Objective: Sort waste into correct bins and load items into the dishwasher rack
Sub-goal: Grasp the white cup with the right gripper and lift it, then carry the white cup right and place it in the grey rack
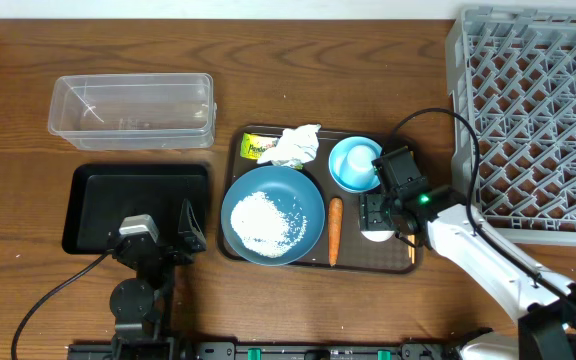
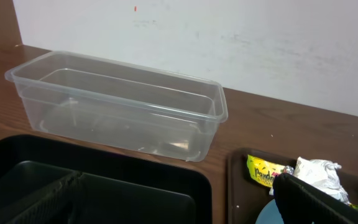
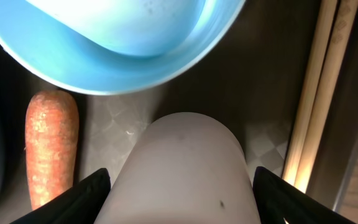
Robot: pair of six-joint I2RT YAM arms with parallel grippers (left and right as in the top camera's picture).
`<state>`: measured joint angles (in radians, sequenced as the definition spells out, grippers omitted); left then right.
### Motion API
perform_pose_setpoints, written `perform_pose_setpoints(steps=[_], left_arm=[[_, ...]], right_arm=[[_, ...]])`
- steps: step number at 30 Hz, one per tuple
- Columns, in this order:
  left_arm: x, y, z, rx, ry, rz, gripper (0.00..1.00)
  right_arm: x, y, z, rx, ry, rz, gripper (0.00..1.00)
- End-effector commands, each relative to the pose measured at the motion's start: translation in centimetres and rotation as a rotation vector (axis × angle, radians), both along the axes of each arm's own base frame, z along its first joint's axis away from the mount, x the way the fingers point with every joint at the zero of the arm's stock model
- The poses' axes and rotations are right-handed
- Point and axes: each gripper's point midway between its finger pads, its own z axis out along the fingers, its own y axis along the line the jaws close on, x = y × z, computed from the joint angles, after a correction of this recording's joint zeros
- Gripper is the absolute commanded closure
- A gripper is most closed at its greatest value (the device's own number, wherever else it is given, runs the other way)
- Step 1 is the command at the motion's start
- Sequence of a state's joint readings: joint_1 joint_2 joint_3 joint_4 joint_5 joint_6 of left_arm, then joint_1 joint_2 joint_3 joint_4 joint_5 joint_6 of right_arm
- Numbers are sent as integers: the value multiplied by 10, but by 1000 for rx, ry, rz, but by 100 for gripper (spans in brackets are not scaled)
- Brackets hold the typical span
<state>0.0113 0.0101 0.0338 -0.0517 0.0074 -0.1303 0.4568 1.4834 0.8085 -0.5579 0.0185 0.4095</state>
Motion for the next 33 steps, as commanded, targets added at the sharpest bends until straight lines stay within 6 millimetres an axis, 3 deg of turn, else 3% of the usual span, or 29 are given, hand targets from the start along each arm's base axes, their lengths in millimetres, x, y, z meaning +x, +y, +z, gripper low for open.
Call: perform_pose_setpoints(steps=[1, 6, 16, 20, 27, 33], left_arm=[[0, 3, -18, 9, 43, 17, 2], [0, 3, -18, 9, 43, 17, 2], [0, 3, -18, 9, 43, 17, 2], [0, 3, -18, 9, 43, 17, 2], [0, 3, -18, 8, 43, 17, 2], [0, 3, -18, 9, 43, 17, 2]], right_arm=[[0, 1, 12, 11, -39, 5, 29], [0, 1, 22, 12, -66, 31, 44], [3, -3, 34, 20, -102, 20, 56], [12, -27, 61, 29, -168, -46, 57], [30, -90, 124, 57, -346, -240, 59], [42, -116, 170, 194, -481, -334, 59]])
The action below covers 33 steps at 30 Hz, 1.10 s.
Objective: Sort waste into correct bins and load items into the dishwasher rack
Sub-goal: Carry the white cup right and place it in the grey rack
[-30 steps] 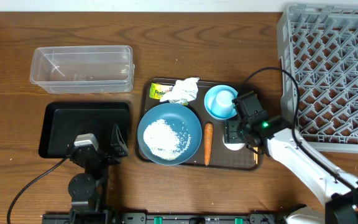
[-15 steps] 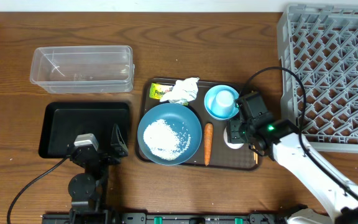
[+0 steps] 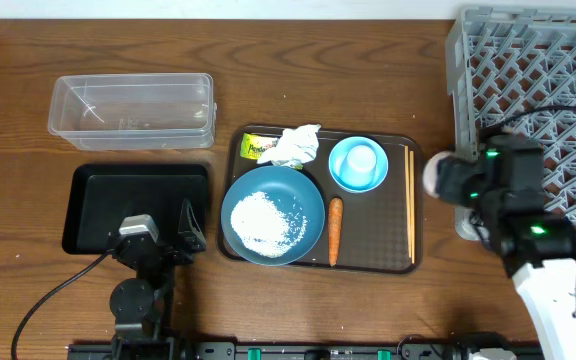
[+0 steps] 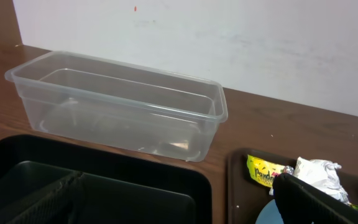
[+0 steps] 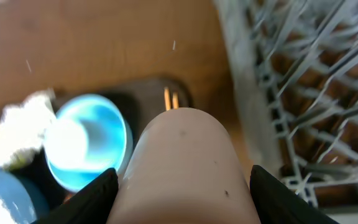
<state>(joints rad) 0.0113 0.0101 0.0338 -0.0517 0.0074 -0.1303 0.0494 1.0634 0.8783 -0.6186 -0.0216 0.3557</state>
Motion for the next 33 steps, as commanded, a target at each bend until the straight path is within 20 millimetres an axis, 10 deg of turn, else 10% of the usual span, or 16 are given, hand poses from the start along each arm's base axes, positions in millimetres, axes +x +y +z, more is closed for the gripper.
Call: perform_pose_setpoints(steps=[1, 18, 33], left_arm=[[0, 3, -18, 9, 43, 17, 2], [0, 3, -18, 9, 43, 17, 2], [0, 3, -18, 9, 43, 17, 2]], right_arm=[[9, -8, 35, 76, -106, -3, 59], [35, -181, 136, -175, -351, -377, 61], [81, -318, 69, -211, -139, -468, 54]])
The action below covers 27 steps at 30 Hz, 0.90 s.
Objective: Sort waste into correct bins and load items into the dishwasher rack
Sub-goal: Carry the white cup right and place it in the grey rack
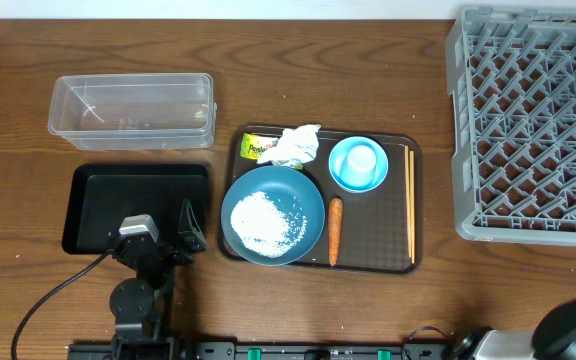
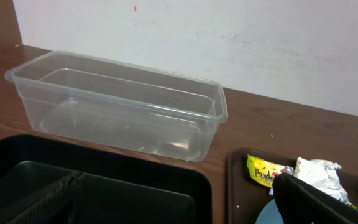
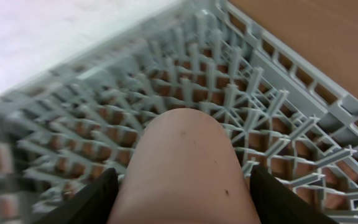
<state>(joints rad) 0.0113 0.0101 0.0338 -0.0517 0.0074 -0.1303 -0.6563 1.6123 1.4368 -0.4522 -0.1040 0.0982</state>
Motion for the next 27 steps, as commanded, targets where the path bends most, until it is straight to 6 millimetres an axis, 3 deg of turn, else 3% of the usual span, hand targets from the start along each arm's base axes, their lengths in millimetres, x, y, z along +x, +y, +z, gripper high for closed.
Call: perform_pose_setpoints(steps=[1, 7, 16, 17, 19, 20, 27], left_arm=[[0, 3, -18, 9, 43, 17, 2], [0, 3, -18, 9, 43, 17, 2], [0, 3, -18, 9, 43, 17, 2], [0, 3, -18, 9, 43, 17, 2], [0, 3, -18, 9, 43, 17, 2], [0, 3, -18, 9, 43, 17, 2], [0, 3, -18, 9, 43, 17, 2]], right_arm=[[3, -26, -4, -12, 13, -6, 55], [2, -46, -39, 33, 66, -26, 51], [6, -47, -77, 111, 112, -2, 44], [6, -45, -77, 116, 109, 4, 41], [9, -42, -76, 127, 100, 21, 23], [10, -40, -76, 135, 95, 31, 19], [5, -32, -82, 173, 120, 42, 1]])
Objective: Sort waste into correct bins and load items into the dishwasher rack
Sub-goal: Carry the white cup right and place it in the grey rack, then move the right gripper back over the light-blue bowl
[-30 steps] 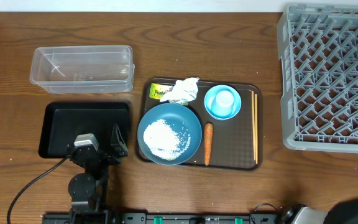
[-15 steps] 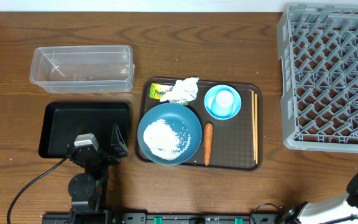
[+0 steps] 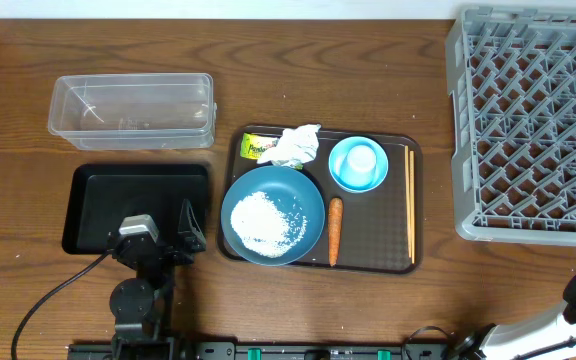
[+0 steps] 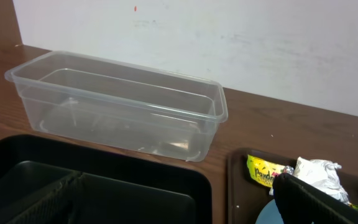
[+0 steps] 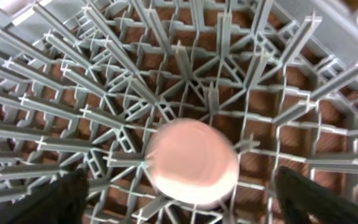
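A pink cup (image 5: pixel 191 163) stands bottom-up among the prongs of the grey dishwasher rack (image 5: pixel 104 56). It shows at the rack's right edge from overhead as the cup. My right gripper (image 5: pixel 180 202) is open above it, its fingers (image 5: pixel 61 200) wide apart and clear of the cup. The brown tray (image 3: pixel 378 240) holds a blue plate (image 3: pixel 272 215) with white powder, a carrot (image 3: pixel 334 230), a blue bowl (image 3: pixel 357 164), chopsticks (image 3: pixel 410 200), a yellow wrapper (image 3: pixel 257 147) and crumpled tissue (image 3: pixel 296 144). My left gripper (image 3: pixel 163 240) rests open over the black bin (image 3: pixel 93 190).
A clear plastic tub (image 3: pixel 132 110) sits at the back left, behind the black bin. The rack (image 3: pixel 528 120) fills the right side of the table. Part of the right arm shows at the bottom right corner.
The right gripper held the pink cup over the rack; now the cup sits in the rack and the fingers are open and apart from it. The left arm has not moved.
My right gripper was shut on the pink cup on the tray beside the carrot and bowl. Then it held the cup between tray and rack, then over the rack. Now the cup stands in the rack, let go. The left arm stayed still.
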Robot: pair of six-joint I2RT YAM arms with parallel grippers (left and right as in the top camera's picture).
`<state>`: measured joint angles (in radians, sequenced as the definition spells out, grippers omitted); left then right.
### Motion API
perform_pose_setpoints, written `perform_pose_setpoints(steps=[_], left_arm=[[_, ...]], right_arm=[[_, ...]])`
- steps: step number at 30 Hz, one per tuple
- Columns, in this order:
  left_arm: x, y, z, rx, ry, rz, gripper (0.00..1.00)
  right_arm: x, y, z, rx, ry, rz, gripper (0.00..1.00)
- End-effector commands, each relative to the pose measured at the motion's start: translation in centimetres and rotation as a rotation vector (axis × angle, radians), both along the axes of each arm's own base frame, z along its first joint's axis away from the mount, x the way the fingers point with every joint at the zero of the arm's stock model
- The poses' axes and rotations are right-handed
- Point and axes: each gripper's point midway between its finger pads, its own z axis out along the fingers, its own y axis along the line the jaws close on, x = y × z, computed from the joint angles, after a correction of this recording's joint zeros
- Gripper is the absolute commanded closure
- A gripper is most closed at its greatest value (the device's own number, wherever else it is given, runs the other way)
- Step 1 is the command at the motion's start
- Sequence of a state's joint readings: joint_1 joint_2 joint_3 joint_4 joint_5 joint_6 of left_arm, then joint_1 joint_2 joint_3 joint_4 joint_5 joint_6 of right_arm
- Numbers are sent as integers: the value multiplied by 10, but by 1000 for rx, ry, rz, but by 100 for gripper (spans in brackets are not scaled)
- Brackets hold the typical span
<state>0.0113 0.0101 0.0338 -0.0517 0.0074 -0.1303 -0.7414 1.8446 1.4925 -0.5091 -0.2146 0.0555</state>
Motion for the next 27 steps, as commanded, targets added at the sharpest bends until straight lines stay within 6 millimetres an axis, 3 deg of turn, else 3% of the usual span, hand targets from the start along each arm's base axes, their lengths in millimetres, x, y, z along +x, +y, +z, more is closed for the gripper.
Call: perform_pose_setpoints(steps=[1, 5, 8, 10, 13, 16, 18, 20, 22, 27], left_arm=[[0, 3, -18, 8, 43, 17, 2], [0, 3, -18, 9, 43, 17, 2], [0, 3, -18, 9, 43, 17, 2], [0, 3, -18, 9, 43, 17, 2], [0, 3, -18, 9, 43, 17, 2], [0, 3, -18, 8, 43, 17, 2], [0, 3, -18, 9, 43, 17, 2], [0, 3, -18, 9, 43, 17, 2], [0, 3, -18, 8, 43, 17, 2], [0, 3, -18, 9, 43, 17, 2]], right_arm=[[3, 0, 14, 0, -31, 8, 1], [11, 16, 43, 28, -120, 40, 1], [23, 48, 84, 63, -246, 140, 1], [30, 85, 116, 113, -342, 267, 1], [32, 160, 164, 214, -488, 538, 1], [28, 231, 196, 327, -576, 782, 1], [29, 267, 199, 378, -575, 872, 1], [32, 303, 189, 421, -516, 913, 1], [38, 330, 163, 400, -396, 877, 1], [37, 371, 101, 168, -88, 748, 1]])
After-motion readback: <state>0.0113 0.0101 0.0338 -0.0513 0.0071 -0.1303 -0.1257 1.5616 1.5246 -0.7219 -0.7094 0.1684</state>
